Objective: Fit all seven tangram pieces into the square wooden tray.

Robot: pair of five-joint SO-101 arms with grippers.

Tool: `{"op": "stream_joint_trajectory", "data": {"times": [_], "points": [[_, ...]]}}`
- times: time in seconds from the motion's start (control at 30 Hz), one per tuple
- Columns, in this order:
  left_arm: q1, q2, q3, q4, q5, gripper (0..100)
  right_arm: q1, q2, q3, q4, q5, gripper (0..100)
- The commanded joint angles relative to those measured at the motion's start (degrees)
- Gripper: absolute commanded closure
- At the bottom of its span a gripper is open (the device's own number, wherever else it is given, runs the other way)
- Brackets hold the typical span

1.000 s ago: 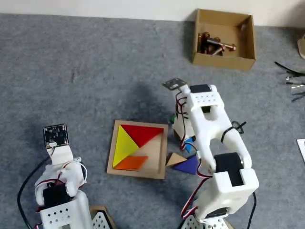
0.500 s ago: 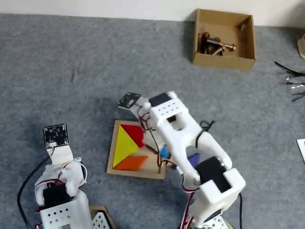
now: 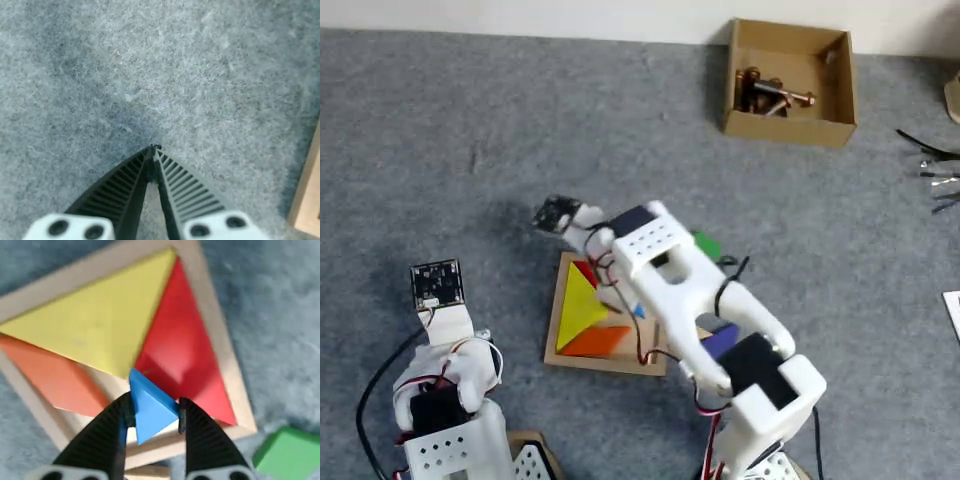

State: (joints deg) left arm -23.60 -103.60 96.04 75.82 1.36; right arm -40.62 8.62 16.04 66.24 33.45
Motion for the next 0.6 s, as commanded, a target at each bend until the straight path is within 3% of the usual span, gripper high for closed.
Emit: {"op": "stream_joint_trajectory", "data": {"times": [0.0,0.57], "points": [[-0.7,-0.3,1.1,0.2,0.6,99,-3.5,-3.7,-1.1,-1.4,1.2,99.4],[-0.7,-0.3,1.1,0.2,0.6,99,-8.7,-3.9,5.9,-1.2,5.5,99.3]]}}
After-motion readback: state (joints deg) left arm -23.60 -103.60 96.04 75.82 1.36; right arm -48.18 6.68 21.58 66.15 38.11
